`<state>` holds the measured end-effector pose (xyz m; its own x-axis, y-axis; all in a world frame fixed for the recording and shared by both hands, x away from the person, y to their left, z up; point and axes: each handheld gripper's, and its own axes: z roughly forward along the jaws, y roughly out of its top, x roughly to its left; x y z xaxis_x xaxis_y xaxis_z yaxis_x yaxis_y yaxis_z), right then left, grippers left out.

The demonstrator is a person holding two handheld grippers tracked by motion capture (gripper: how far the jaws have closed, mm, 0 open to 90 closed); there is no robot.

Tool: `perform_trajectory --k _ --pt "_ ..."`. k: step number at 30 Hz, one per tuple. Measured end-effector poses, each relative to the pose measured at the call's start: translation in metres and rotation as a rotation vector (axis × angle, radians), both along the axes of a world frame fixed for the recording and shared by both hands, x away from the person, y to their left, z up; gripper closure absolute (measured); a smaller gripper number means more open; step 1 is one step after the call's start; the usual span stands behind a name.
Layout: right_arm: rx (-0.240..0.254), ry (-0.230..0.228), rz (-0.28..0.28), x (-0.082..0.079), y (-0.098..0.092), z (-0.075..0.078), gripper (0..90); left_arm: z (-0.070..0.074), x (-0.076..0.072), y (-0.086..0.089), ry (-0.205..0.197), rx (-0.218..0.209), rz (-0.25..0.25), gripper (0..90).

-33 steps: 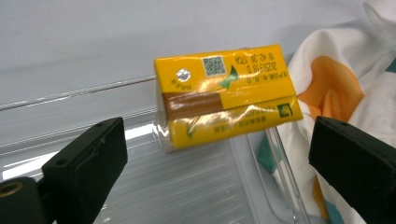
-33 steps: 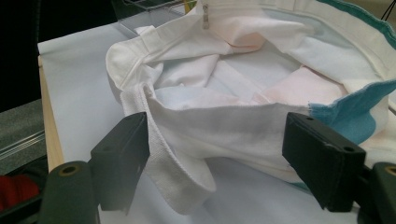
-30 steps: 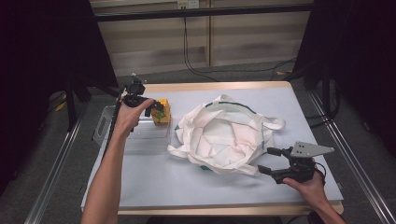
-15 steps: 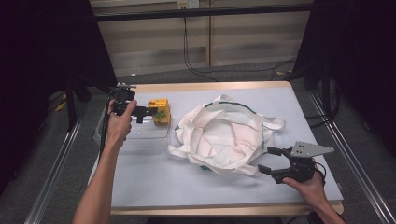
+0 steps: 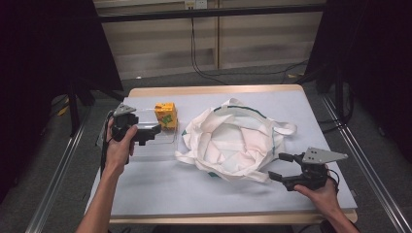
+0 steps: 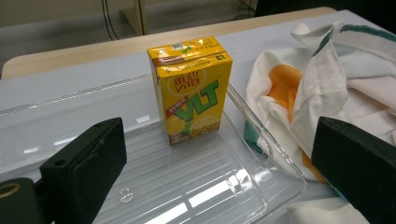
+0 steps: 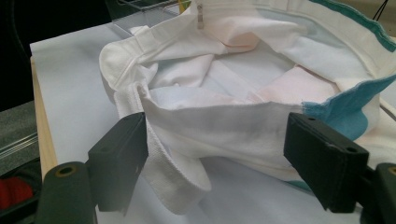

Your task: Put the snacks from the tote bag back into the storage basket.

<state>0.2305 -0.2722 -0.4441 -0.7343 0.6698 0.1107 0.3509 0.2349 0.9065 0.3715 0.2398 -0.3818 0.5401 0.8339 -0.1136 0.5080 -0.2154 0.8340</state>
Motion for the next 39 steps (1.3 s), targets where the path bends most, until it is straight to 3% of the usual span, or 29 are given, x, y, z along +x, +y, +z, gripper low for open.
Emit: perform_trajectory --k 5,11,14,17,20,23,24,27,29,32,37,39 --pt "0.000 -0.003 -0.005 -0.001 -0.001 0.000 21.4 -0.002 -0.020 0.002 -0.043 0.001 0.003 3.6" --pt "0.004 -0.008 -0.010 -0.002 -0.002 0.001 21.1 -0.004 -0.044 0.002 -0.077 -0.018 -0.031 3.4" --pt "0.005 -0.012 -0.012 -0.002 -0.002 0.001 20.8 -0.005 -0.054 0.000 -0.084 0.004 -0.048 3.2" --pt "0.005 -0.010 -0.014 -0.002 -0.003 0.001 20.8 -0.007 -0.063 0.001 -0.094 -0.016 -0.049 1.5" --pt "0.005 -0.011 -0.015 -0.002 -0.002 0.001 20.7 -0.012 -0.072 0.000 -0.096 -0.028 -0.058 1.5" --pt "0.007 -0.004 -0.015 -0.002 -0.002 0.001 20.7 -0.022 -0.083 -0.001 -0.128 -0.026 -0.048 1.5" --pt "0.007 -0.005 -0.014 -0.002 -0.002 0.001 20.7 -0.025 -0.087 0.000 -0.138 -0.003 -0.045 1.7" --pt "0.008 -0.007 -0.013 -0.002 -0.002 0.001 20.7 -0.034 -0.093 0.004 -0.113 -0.040 -0.014 1.7" --pt "0.008 -0.006 -0.018 -0.002 -0.003 0.001 20.7 -0.040 -0.098 0.007 -0.105 -0.024 0.002 2.1" --pt "0.008 -0.007 -0.022 -0.003 -0.004 0.001 20.7 -0.048 -0.105 0.014 -0.089 -0.047 0.020 2.1" --pt "0.009 -0.009 -0.018 -0.003 -0.004 0.001 20.6 -0.054 -0.120 0.020 -0.101 -0.005 0.026 1.8" --pt "0.009 -0.009 -0.023 -0.004 -0.005 0.001 20.6 -0.058 -0.128 0.022 -0.084 -0.029 0.027 1.7"
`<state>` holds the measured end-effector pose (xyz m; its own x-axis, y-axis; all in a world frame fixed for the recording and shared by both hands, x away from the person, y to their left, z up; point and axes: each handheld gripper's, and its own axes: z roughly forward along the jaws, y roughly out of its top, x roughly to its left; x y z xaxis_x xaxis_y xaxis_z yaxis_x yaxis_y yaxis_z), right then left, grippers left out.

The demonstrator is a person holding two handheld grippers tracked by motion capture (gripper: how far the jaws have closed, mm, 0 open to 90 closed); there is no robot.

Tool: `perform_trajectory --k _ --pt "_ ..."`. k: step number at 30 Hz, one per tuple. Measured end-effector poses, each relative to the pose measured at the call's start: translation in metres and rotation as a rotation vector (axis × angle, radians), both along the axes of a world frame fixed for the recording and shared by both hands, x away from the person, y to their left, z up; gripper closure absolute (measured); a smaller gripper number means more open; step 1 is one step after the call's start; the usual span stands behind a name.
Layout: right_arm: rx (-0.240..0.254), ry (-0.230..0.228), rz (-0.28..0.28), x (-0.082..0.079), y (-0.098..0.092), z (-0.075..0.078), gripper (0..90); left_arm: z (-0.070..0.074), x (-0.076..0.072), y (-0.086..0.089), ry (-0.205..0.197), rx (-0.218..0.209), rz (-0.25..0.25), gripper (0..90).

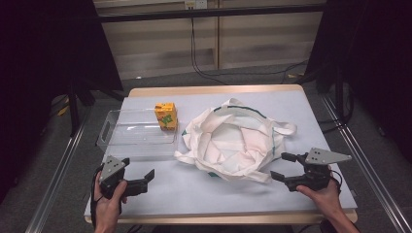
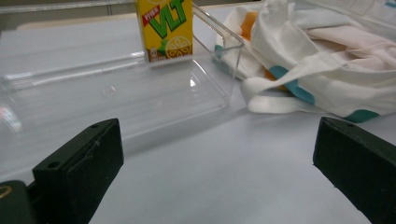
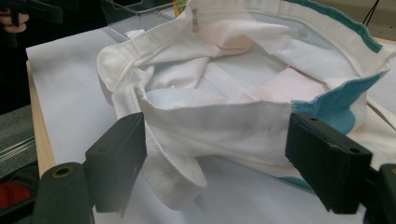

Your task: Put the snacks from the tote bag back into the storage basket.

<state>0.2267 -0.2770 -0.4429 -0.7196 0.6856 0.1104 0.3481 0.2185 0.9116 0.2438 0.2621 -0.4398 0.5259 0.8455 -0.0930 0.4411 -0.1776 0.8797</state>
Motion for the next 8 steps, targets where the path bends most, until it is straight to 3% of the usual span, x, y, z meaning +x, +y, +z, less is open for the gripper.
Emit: perform_trajectory --k 2,6,8 --pt "-0.001 0.003 -0.001 0.000 0.000 -0.001 20.6 -0.003 -0.009 0.003 -0.033 0.058 0.001 1.8" --pt "-0.013 0.002 0.006 0.000 0.001 -0.002 20.6 -0.002 -0.018 0.010 -0.057 0.033 0.000 1.4" --pt "-0.016 0.003 0.009 0.000 0.000 -0.002 20.5 -0.006 -0.019 0.011 -0.051 0.055 -0.021 1.5"
